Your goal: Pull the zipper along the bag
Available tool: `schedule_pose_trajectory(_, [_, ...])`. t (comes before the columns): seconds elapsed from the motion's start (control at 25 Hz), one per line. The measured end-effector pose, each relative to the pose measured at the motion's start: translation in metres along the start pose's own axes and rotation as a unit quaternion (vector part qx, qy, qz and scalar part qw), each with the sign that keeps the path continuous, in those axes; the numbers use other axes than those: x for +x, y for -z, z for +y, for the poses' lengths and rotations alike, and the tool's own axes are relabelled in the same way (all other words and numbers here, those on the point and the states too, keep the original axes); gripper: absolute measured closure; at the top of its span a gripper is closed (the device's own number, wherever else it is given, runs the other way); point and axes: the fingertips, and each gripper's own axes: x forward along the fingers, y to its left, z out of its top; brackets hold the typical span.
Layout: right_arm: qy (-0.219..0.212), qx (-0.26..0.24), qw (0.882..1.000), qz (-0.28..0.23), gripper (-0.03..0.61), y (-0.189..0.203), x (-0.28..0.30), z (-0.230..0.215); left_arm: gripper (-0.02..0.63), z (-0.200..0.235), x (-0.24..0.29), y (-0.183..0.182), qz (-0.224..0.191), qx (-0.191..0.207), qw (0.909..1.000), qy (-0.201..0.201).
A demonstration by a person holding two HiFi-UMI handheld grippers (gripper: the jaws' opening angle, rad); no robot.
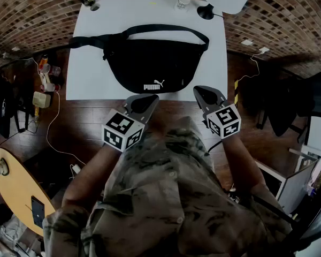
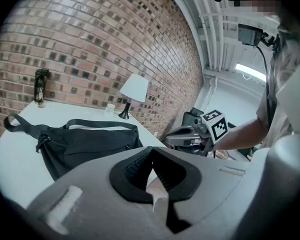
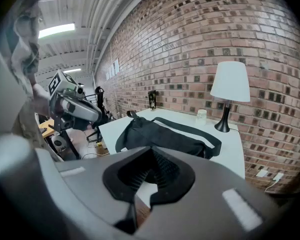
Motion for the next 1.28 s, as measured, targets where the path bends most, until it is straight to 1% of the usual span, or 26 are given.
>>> schedule_pose_trajectory(0.16, [0.012,-0.002,1.0,0.019,0.577,0.004,0.041,-0.027,0.611,0.031,0.039,0.005,0.027,-0.007,0.9996,0.004])
schedule_pose_trajectory(0.32, [0.003,-0.007,0.999,0.031,0.577,0.007,0.074,-0.052,0.611,0.049,0.087,0.013,0.058,-0.019,0.9981,-0.005])
schedule_pose_trajectory(0.48, [-0.028,-0.029,0.997,0.061,0.577,0.022,0.111,-0.063,0.611,0.062,0.127,0.026,0.089,-0.046,0.9945,-0.031])
schedule_pose_trajectory(0.56, [-0.042,-0.041,0.995,0.076,0.577,0.03,0.126,-0.069,0.607,0.066,0.144,0.031,0.103,-0.049,0.9926,-0.041])
schedule_pose_trajectory(0.64, [-0.059,-0.055,0.993,0.09,0.577,0.039,0.136,-0.073,0.552,0.071,0.157,0.036,0.12,-0.047,0.9903,-0.053])
schedule_pose_trajectory(0.72, [-0.078,-0.061,0.99,0.099,0.577,0.049,0.142,-0.075,0.545,0.076,0.165,0.04,0.133,-0.05,0.9875,-0.069])
schedule_pose_trajectory(0.8, [-0.096,-0.062,0.988,0.104,0.577,0.057,0.145,-0.074,0.537,0.078,0.171,0.044,0.139,-0.062,0.9849,-0.083])
schedule_pose_trajectory(0.92, [-0.117,-0.068,0.985,0.103,0.577,0.06,0.149,-0.072,0.502,0.082,0.181,0.051,0.152,-0.076,0.9798,-0.105])
schedule_pose_trajectory(1.08, [-0.138,-0.066,0.983,0.099,0.577,0.062,0.151,-0.067,0.468,0.087,0.19,0.062,0.177,-0.086,0.9696,-0.145])
schedule_pose_trajectory(1.28, [-0.15,-0.065,0.982,0.093,0.577,0.065,0.151,-0.069,0.465,0.099,0.199,0.063,0.185,-0.12,0.9569,-0.189])
